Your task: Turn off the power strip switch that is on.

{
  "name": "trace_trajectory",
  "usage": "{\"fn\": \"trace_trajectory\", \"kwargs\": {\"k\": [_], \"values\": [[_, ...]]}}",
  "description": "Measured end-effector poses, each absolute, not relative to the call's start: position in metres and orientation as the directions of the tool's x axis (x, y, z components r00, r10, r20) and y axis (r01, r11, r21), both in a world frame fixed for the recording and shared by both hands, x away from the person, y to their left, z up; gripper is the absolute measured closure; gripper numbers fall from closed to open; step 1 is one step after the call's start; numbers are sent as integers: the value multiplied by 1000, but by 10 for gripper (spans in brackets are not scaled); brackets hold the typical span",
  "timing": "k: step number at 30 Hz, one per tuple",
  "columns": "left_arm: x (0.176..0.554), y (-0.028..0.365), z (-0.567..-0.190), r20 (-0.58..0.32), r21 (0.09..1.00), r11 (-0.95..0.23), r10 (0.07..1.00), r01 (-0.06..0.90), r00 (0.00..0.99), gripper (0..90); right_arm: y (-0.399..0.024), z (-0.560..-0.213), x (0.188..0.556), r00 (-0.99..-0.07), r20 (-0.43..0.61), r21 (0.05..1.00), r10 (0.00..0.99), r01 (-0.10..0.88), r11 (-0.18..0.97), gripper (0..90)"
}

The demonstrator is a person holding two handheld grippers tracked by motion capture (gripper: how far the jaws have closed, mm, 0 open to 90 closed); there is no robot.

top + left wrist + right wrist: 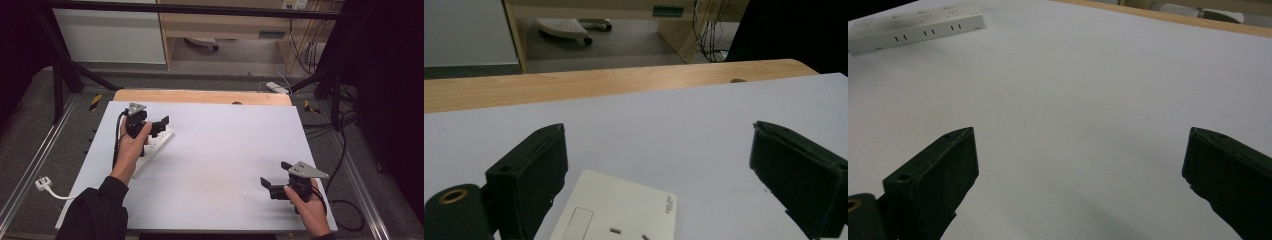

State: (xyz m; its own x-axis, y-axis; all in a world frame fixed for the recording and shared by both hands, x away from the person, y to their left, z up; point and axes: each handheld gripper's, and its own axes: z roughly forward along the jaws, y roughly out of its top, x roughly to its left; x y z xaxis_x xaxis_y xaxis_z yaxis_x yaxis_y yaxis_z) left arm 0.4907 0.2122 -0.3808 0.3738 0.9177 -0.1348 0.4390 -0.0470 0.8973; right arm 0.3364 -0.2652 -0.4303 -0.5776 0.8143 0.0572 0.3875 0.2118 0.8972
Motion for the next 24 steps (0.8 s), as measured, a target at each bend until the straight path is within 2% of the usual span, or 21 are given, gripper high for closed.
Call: {"fn": "trace_trajectory", "kwargs": {"k": [24], "values": [[444, 221, -342, -154, 929, -27, 879, 369, 451, 61, -264, -430, 336, -585, 57, 898, 809, 385, 215, 20]]}}
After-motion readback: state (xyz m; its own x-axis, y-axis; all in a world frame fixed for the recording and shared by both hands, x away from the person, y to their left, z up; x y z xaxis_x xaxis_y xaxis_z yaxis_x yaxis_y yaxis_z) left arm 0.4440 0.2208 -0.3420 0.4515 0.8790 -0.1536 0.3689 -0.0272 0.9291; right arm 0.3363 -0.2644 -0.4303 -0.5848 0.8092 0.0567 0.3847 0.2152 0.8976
